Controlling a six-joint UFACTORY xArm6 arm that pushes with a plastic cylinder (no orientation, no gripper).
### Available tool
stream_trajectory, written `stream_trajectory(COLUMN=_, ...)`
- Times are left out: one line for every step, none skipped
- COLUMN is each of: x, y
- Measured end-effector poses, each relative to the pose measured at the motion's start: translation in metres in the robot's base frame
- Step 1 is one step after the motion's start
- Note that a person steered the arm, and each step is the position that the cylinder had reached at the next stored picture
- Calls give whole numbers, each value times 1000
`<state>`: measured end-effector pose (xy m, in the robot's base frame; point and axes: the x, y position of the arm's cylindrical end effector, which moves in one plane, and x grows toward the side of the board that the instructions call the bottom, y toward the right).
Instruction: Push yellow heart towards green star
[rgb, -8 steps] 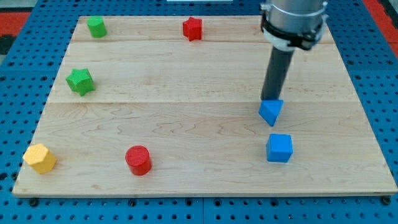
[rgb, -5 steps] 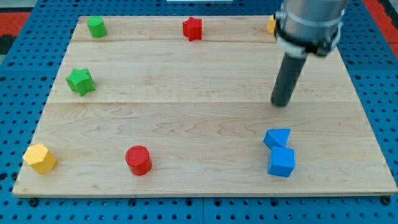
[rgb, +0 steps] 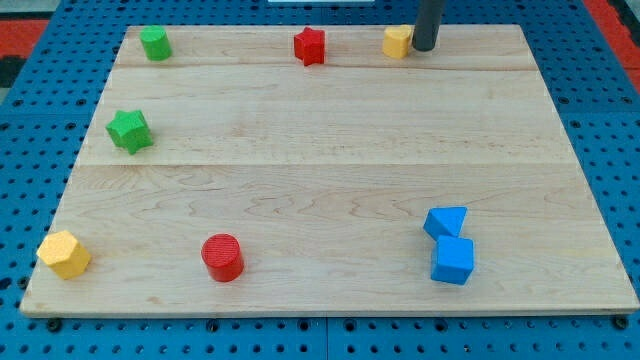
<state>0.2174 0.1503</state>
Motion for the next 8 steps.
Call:
stream_trajectory(x=-9, y=-2)
stream_trajectory(x=32, y=-82)
stream_trajectory(x=29, y=-99)
stream_trajectory(x=-2, y=-84)
stream_trajectory(x=-23, y=-85)
stream_trajectory(x=6, y=-141)
stream_trajectory(x=72, y=-170)
stream_trajectory(x=71, y=-166)
